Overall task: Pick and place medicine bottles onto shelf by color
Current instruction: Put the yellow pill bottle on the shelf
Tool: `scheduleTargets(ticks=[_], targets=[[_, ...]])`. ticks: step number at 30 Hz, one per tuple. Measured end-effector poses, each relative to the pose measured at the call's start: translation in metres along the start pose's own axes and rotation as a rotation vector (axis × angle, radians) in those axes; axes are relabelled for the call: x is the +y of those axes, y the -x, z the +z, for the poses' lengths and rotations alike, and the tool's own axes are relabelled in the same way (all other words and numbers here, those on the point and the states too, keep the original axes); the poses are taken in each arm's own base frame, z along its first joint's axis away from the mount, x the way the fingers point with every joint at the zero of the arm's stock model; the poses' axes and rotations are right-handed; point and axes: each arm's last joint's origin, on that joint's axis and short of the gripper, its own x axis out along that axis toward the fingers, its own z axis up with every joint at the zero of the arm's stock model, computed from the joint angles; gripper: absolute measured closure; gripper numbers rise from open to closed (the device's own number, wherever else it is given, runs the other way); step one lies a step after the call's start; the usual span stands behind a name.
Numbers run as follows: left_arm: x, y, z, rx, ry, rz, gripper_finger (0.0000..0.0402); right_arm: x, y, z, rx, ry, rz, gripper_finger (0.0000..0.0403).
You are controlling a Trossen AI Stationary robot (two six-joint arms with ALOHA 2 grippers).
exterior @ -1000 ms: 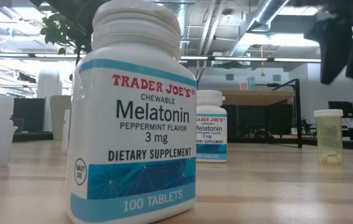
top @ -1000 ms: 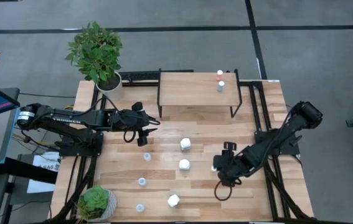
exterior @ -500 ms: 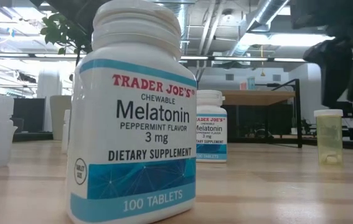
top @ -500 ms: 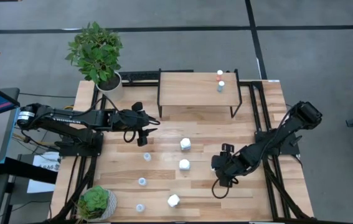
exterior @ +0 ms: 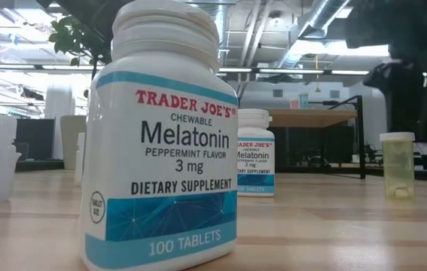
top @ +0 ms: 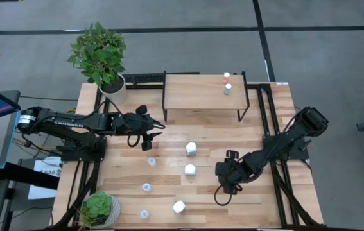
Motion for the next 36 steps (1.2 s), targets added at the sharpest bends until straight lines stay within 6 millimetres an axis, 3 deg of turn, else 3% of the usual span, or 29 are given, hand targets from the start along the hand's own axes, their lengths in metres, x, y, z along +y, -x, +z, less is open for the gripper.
scheduleTargets(ticks=[6, 14, 24, 36], targets=[[0.0, 0.0, 0.0, -0.001, -0.002, 0.0, 0.0203, -0.002, -0.012, 0.005, 0.008, 0.018, -0.016, 0.0154], [0.0, 0.0, 0.0, 0.0, -0.002, -0.001, 0.0203, -0.012, -0.008, 0.014, -0.022, -0.014, -0.008, 0.0154], [0.0, 0.0, 0.0, 0.0, -0.015, -0.001, 0.0203, -0.01, -0.009, 0.013, -0.006, -0.015, 0.014, 0.0156], [0.0, 0.0, 0.0, 0.0, -0.015, -0.001, 0.0203, -0.007, -0.009, 0.015, -0.009, -0.019, 0.059, 0.0227]])
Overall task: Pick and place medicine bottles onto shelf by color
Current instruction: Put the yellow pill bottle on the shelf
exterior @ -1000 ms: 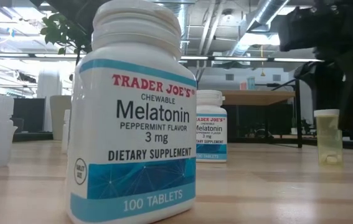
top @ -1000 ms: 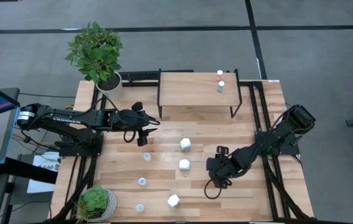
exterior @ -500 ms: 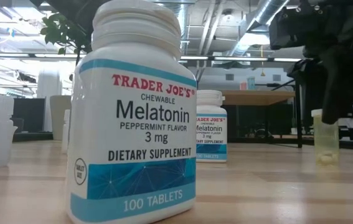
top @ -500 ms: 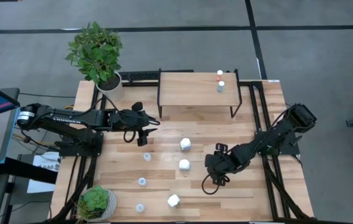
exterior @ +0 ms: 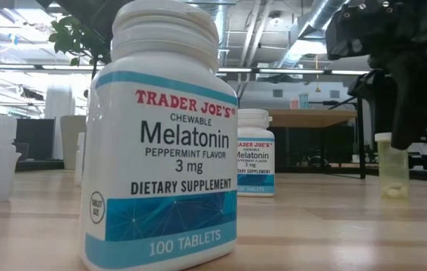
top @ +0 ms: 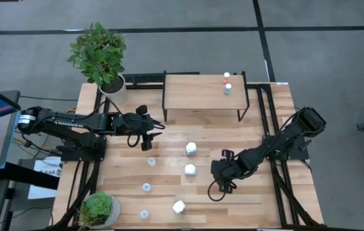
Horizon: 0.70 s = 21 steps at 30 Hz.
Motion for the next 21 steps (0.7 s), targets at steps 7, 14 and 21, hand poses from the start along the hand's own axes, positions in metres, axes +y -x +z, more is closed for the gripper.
scheduleTargets(ticks=[7, 14, 21], targets=[[0.0, 0.0, 0.0, 0.0, 0.0, 0.0, 0.0203, 0.0, 0.0, 0.0, 0.0, -0.006, 0.011, 0.0287], [0.0, 0.0, 0.0, 0.0, -0.002, 0.0, 0.0203, -0.001, 0.003, 0.003, 0.011, 0.006, 0.002, 0.0293], [0.0, 0.0, 0.0, 0.0, -0.008, 0.0, 0.0203, -0.006, 0.038, 0.031, 0.069, 0.159, -0.049, 0.0297]])
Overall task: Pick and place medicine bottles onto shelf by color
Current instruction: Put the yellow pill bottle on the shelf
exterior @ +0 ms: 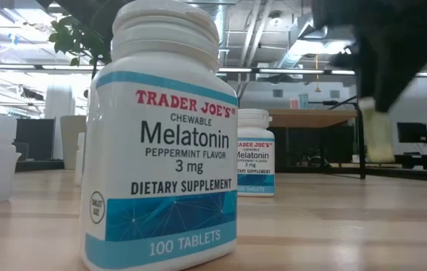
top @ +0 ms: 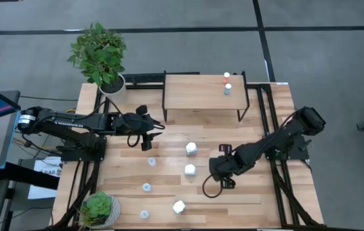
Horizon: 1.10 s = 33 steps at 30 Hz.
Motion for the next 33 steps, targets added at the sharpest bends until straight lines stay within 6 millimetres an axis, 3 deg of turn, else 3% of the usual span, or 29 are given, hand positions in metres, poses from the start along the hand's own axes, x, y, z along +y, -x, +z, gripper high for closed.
scheduleTargets(ticks=[11, 17, 22, 27, 33], targets=[[0.0, 0.0, 0.0, 0.0, 0.0, 0.0, 0.0203, -0.046, 0.078, 0.033, 0.004, 0.08, -0.153, 0.0295], [0.0, 0.0, 0.0, 0.0, 0.0, 0.0, 0.0203, -0.086, 0.116, 0.026, -0.092, 0.011, -0.215, 0.0295], [0.0, 0.0, 0.0, 0.0, 0.0, 0.0, 0.0203, -0.128, 0.145, 0.012, -0.184, -0.167, -0.321, 0.0295], [0.0, 0.0, 0.0, 0.0, 0.0, 0.0, 0.0203, -0.175, 0.156, 0.001, -0.21, -0.442, -0.409, 0.0295], [0.0, 0.0, 0.0, 0.0, 0.0, 0.0, 0.0203, -0.222, 0.147, -0.003, -0.159, -0.654, -0.382, 0.0295]])
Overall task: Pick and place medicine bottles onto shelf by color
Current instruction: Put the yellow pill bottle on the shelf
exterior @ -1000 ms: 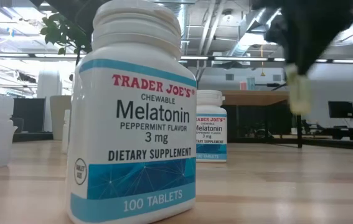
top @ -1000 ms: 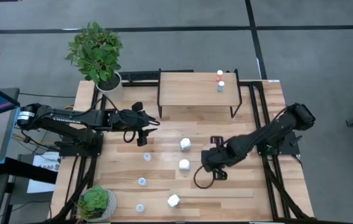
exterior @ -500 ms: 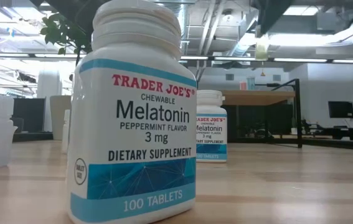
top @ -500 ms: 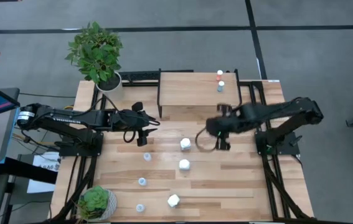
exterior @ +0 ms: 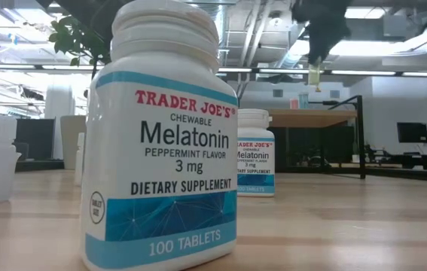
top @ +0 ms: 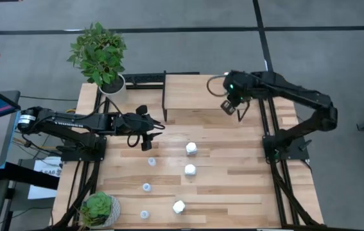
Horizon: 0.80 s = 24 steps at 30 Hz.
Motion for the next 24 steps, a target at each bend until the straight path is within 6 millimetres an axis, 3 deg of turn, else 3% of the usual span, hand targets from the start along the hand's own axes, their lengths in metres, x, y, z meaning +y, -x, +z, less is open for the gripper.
scheduleTargets(ticks=[9, 24], targets=[[0.0, 0.0, 0.0, 0.0, 0.001, 0.0, 0.0203, -0.014, -0.041, 0.018, 0.127, -0.077, 0.005, 0.0295], [0.0, 0.0, 0.0, 0.0, 0.004, 0.0, 0.0203, -0.018, -0.045, 0.021, 0.134, -0.059, 0.07, 0.0294]])
